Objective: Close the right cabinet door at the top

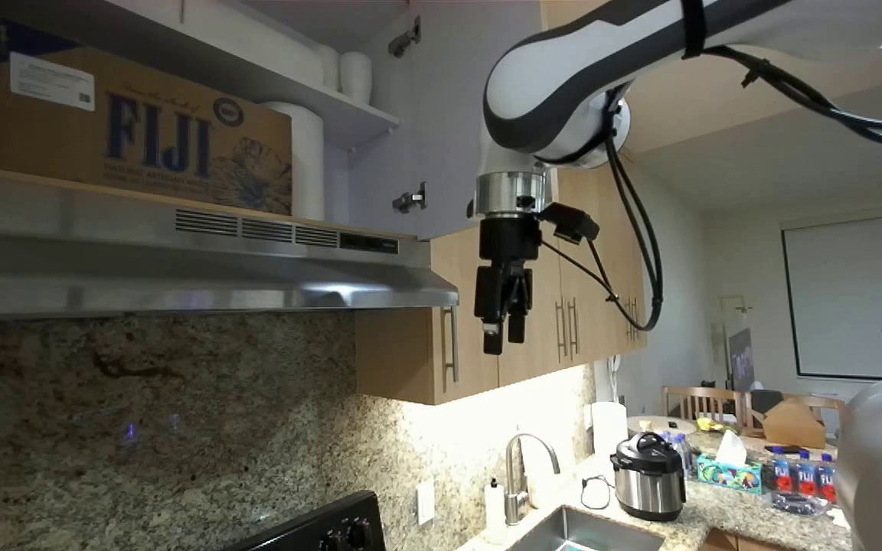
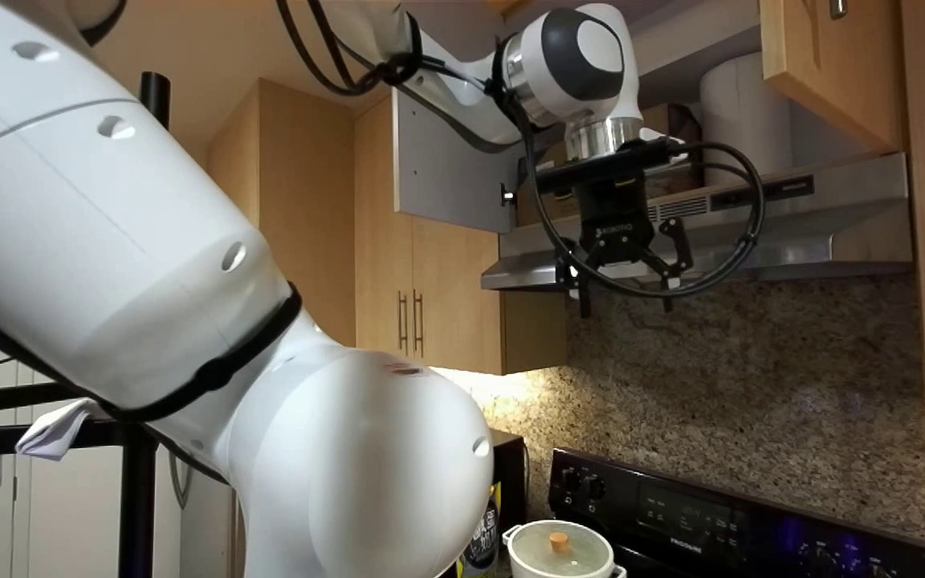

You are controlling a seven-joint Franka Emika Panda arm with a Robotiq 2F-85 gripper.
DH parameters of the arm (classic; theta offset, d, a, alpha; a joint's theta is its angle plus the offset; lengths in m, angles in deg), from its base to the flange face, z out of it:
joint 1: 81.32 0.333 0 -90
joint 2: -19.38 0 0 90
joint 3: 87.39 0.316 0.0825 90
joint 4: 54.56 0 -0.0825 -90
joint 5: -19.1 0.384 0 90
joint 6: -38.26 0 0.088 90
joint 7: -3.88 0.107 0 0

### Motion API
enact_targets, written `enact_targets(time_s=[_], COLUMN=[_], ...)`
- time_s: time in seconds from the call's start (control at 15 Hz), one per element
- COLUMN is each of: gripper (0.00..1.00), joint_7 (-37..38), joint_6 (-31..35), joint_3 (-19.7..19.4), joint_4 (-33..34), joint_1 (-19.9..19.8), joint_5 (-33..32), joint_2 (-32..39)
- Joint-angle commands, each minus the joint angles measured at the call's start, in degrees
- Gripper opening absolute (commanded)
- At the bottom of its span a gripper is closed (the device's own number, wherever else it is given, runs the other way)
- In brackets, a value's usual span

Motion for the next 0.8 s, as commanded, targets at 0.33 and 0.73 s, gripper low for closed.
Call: enact_targets(time_s=[0.33, 0.73], gripper=[1.0, 1.0], joint_7=[0.8, 1.1], joint_6=[-7.7, -12.1], joint_3=[5.1, 8.2], joint_4=[7.9, 13.3], joint_1=[3.1, 4.4], joint_5=[-7.8, -13.5], joint_2=[-3.8, -5.6])
